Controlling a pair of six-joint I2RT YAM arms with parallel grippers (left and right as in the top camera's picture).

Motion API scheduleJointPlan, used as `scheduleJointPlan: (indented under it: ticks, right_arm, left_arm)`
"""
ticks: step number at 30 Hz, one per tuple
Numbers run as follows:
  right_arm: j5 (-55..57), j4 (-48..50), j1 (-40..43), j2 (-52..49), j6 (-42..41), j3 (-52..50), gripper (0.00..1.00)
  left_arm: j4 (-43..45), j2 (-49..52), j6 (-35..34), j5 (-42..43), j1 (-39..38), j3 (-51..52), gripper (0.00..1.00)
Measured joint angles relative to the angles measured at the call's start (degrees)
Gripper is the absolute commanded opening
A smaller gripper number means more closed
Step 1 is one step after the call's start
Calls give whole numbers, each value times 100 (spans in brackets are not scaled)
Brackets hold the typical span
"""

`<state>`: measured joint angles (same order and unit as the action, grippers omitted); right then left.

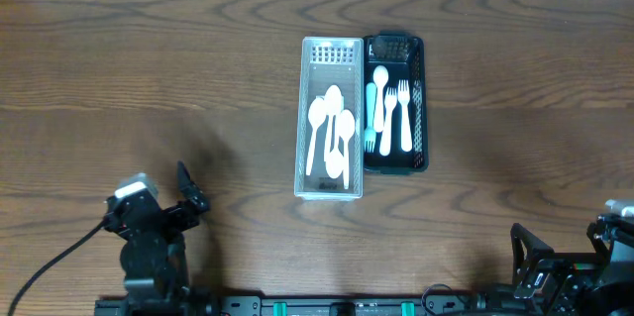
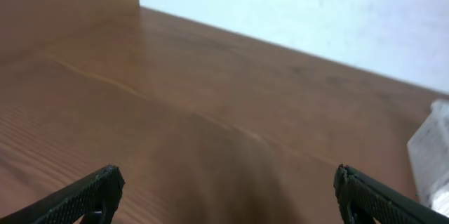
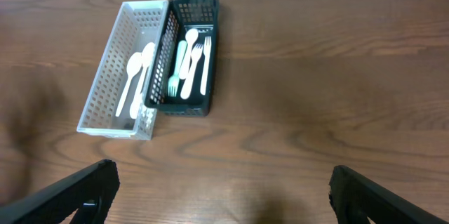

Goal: Pack container

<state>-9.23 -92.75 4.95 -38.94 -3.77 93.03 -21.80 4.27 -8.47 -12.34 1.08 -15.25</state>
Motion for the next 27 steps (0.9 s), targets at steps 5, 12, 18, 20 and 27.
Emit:
scheduleJointPlan:
  ticks: [5, 12, 18, 20, 27]
  right_arm:
    - [0, 0, 0, 0, 0, 0, 99]
    - [0, 4, 0, 0, 0, 0, 99]
    - [0, -4, 0, 0, 0, -2, 99]
    - [0, -4, 0, 0, 0, -2, 99]
    - [0, -4, 0, 0, 0, -2, 99]
  left_arm:
    - [348, -94, 76, 170, 118, 468, 98]
    - [601, -184, 70, 219, 118, 887, 98]
    - [726, -354, 59, 236, 118, 914, 98]
    - [726, -363, 59, 240, 118, 914, 98]
    - [728, -365, 59, 256, 118, 916, 98]
